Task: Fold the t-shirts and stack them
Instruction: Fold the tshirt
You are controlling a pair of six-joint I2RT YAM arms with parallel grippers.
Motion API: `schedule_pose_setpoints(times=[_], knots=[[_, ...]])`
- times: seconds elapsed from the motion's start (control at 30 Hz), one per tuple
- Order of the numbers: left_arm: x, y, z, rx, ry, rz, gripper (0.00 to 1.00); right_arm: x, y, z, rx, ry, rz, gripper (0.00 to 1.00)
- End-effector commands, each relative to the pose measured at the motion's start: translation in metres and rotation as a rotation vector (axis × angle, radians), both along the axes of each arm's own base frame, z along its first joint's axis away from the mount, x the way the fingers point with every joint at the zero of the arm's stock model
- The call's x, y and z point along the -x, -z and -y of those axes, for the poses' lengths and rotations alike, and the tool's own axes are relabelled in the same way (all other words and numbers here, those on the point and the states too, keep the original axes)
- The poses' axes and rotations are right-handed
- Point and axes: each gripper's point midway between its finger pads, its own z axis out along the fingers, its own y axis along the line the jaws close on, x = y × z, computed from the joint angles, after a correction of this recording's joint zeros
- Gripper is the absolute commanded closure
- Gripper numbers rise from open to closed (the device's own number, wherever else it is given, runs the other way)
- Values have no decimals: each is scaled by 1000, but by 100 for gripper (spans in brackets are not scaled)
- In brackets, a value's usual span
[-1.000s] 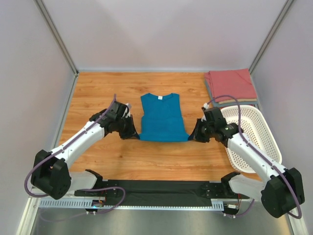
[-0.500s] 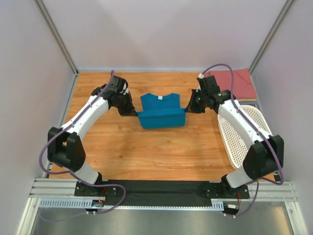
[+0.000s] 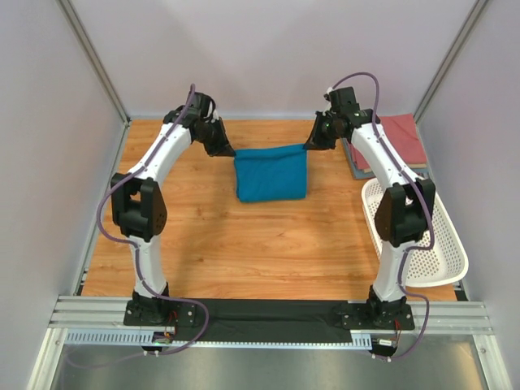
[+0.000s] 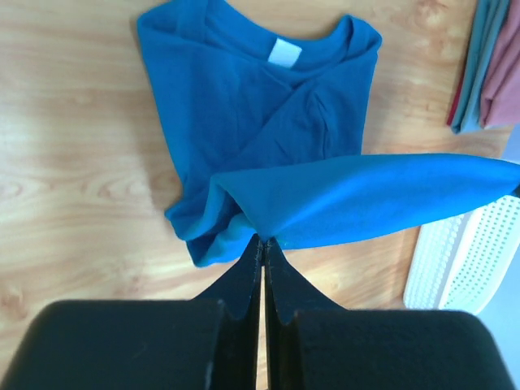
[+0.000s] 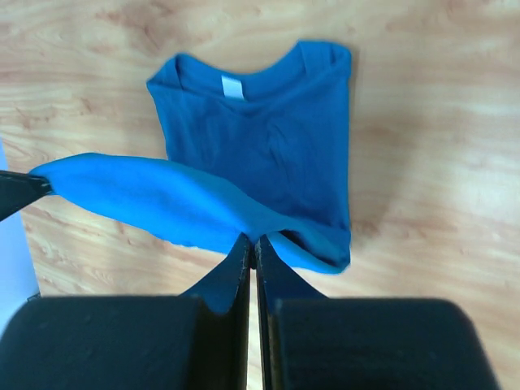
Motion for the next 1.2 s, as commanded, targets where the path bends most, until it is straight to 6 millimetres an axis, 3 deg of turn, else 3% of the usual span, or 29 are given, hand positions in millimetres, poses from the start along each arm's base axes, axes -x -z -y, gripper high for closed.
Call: schedule_pose_setpoints(times=[0.0,0.2,0.23,0.4,0.47,0.53,0.57,0.67,0.7,0.73,0.77,0.8,0.83,0.87,0.93,0.97,1.0,1.03,1.07,1.17], knots=[[-28,-1,-2,26,4,27,100,-25,-2,-8,-45,-43,27,100],[-74,11,-11,78,-46,63,100,-73,4,-17,-120,-42,120,99],[-79,11,-11,90,-51,70,100,-80,17,-17,-125,-35,103,99],[-113,23,-11,127,-49,119,100,-116,24,-17,-204,-27,163,97],[-128,31,-11,142,-49,149,94,-126,34,-19,-230,-21,167,93],[-136,35,-11,165,-47,159,91,-138,28,-21,-256,-33,214,88],[-147,38,-13,182,-48,185,88,-143,39,-21,-262,-33,203,85],[-160,36,-23,183,-55,225,72,-148,37,-17,-262,-26,210,73],[-162,33,-27,172,-54,243,66,-147,36,-15,-257,-20,209,66],[-164,31,-34,156,-67,253,63,-140,46,-12,-246,-15,182,59],[-161,26,-39,142,-71,251,60,-136,49,-11,-236,-18,177,58],[-160,25,-45,110,-69,261,54,-130,37,-8,-226,-29,199,57],[-155,14,-48,90,-70,273,54,-118,52,-7,-212,-29,157,56],[-148,22,-49,77,-59,256,55,-111,55,-5,-202,-32,147,56],[-135,23,-40,94,-13,252,56,-96,43,-3,-194,-58,165,58],[-125,27,-36,106,5,231,58,-82,59,-4,-197,-74,119,59],[-116,29,-29,136,37,213,59,-73,52,-6,-201,-96,123,59],[-108,26,-22,145,66,214,60,-64,57,-6,-194,-122,108,59],[-96,38,-18,147,82,178,61,-53,65,-7,-191,-139,75,59],[-68,49,0,149,147,142,63,-22,80,-5,-177,-183,4,60]])
